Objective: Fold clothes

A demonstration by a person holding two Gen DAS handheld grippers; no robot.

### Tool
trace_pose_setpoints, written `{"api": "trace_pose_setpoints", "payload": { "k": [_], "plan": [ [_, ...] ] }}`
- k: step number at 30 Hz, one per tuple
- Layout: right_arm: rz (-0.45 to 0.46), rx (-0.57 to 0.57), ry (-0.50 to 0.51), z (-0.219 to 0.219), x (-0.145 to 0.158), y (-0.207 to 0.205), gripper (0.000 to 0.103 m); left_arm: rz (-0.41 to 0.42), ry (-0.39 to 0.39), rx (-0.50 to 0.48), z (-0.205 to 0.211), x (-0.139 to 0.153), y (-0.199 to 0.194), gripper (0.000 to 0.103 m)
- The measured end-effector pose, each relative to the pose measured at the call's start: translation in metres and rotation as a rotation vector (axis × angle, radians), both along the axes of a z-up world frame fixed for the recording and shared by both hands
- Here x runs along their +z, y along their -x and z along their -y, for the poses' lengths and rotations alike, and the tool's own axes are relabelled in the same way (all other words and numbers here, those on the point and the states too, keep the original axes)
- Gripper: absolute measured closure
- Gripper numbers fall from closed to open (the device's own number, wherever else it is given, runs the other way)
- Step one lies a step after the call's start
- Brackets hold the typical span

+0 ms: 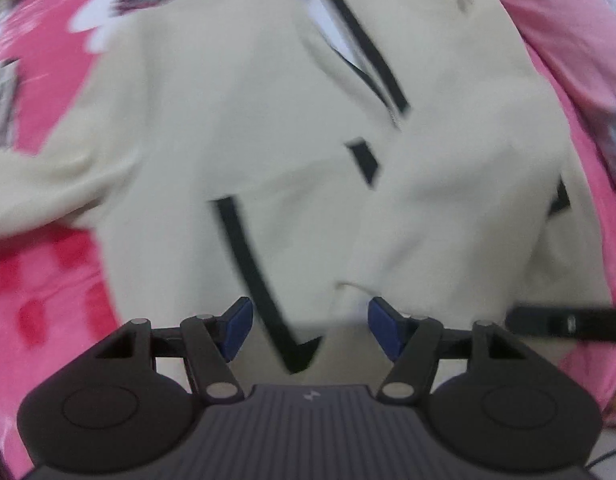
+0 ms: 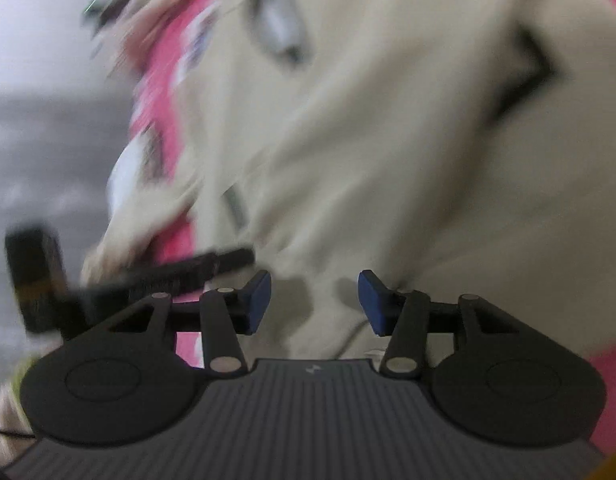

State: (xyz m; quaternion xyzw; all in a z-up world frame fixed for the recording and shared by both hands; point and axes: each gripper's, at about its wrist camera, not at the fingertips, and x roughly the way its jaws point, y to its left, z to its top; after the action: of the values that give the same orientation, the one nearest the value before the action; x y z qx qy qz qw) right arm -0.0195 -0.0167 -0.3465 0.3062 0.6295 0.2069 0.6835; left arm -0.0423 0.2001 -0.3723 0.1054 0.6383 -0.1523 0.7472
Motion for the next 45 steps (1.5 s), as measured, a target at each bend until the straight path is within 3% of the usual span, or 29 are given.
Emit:
{"api": "trace_pose_setpoints", "payload": {
  "k": [5,6,8,9,13,16,19,21,25,30,34,38,41,43,45],
  "plan": [
    [-0.049,-0.13,0.089,0.005,-0.017,0.003,0.06,0.042,-0.058,-0.046,0.013,-0.012,0.012,0.041],
    [-0.038,-0.125,0.108,0.003,-0.015,0.003,0.066,0.048,-0.06,-0.055,0.015,-0.011,0.014,0.05],
    [-0.034,-0.122,0.13,0.002,-0.01,0.007,0.096,0.043,-0.062,-0.08,0.021,-0.005,0.019,0.064],
    [-0.035,-0.133,0.113,0.003,-0.007,0.007,0.096,0.037,-0.067,-0.093,0.024,-0.002,0.02,0.069],
    [0.001,-0.109,0.107,0.0,-0.005,0.012,0.097,0.019,-0.118,-0.113,0.028,0.0,0.022,0.065],
    [-0.069,-0.076,0.116,-0.001,-0.027,0.013,0.094,0.007,-0.138,-0.092,0.029,0.008,0.014,0.061],
    [-0.118,-0.08,0.043,0.013,-0.03,0.009,0.091,0.059,-0.133,-0.078,0.04,0.034,-0.005,0.053],
    [-0.078,-0.11,0.014,0.036,-0.014,0.005,0.089,0.117,-0.102,-0.078,0.057,0.053,-0.027,0.048],
    [0.022,-0.316,-0.013,0.104,0.011,-0.016,0.079,0.221,-0.002,-0.115,0.123,0.074,-0.087,0.044],
    [0.077,-0.573,0.019,0.168,-0.003,-0.07,0.077,0.221,0.084,-0.173,0.224,0.066,-0.169,0.043],
    [0.032,-0.695,-0.04,0.19,-0.032,-0.107,0.077,0.192,0.008,-0.184,0.281,0.04,-0.217,0.042],
    [-0.067,-0.718,-0.12,0.209,-0.048,-0.12,0.077,0.139,-0.102,-0.241,0.311,0.014,-0.232,0.044],
    [-0.123,-0.734,-0.171,0.205,-0.056,-0.128,0.077,0.13,-0.119,-0.25,0.315,0.007,-0.233,0.058],
    [-0.15,-0.748,-0.195,0.204,-0.059,-0.131,0.079,0.11,-0.079,-0.224,0.31,0.006,-0.233,0.083],
    [-0.152,-0.755,-0.194,0.202,-0.06,-0.133,0.085,0.107,-0.006,-0.186,0.301,0.009,-0.233,0.089]
  ]
}}
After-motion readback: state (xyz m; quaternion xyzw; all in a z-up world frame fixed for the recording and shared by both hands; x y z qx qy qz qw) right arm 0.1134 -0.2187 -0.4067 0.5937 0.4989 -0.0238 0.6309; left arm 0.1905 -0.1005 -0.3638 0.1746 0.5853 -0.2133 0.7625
